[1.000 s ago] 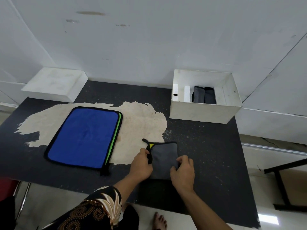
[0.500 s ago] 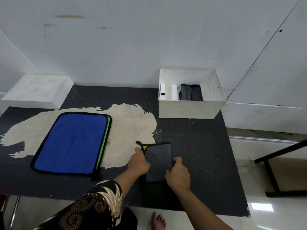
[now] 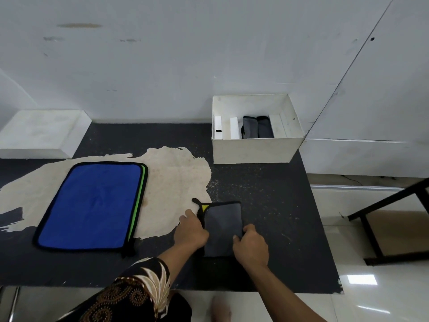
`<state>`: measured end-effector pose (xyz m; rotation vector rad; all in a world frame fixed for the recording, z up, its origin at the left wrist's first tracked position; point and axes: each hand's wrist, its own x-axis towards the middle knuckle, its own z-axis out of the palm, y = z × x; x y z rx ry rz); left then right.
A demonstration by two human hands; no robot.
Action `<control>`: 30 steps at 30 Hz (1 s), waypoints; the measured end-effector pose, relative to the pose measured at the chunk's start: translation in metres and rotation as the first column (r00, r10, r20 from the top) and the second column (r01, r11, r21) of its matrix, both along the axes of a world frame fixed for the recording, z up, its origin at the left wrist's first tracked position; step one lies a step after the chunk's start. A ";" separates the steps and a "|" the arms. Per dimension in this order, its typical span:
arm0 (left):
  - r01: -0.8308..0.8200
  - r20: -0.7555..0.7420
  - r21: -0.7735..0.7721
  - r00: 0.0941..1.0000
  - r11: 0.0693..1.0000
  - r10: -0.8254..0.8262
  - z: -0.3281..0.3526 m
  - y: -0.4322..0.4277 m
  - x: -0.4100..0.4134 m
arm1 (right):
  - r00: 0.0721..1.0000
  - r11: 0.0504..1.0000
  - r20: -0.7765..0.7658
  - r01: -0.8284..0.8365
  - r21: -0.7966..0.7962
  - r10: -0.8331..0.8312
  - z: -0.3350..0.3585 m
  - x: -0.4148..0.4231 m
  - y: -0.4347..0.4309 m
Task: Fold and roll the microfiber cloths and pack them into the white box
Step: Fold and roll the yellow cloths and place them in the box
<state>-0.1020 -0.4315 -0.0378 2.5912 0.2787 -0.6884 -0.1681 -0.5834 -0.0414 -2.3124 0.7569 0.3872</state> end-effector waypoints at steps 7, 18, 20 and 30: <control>0.334 0.258 0.024 0.908 0.942 -0.329 0.012 -0.037 0.017 | 1.000 1.000 0.007 0.027 0.008 -0.027 0.000 0.002 0.001; 0.367 -0.073 0.094 0.930 0.926 -0.361 0.003 -0.087 0.039 | 0.995 0.997 0.085 -0.053 0.056 0.048 -0.002 -0.002 -0.006; 0.339 -0.111 0.114 0.938 0.934 -0.327 0.003 -0.095 0.041 | 0.990 0.994 0.121 -0.086 0.062 0.078 -0.002 -0.002 -0.006; 0.180 -0.082 0.221 0.983 0.959 -0.166 -0.003 -0.118 0.033 | 0.989 0.995 0.122 -0.084 0.052 0.078 -0.006 -0.012 -0.016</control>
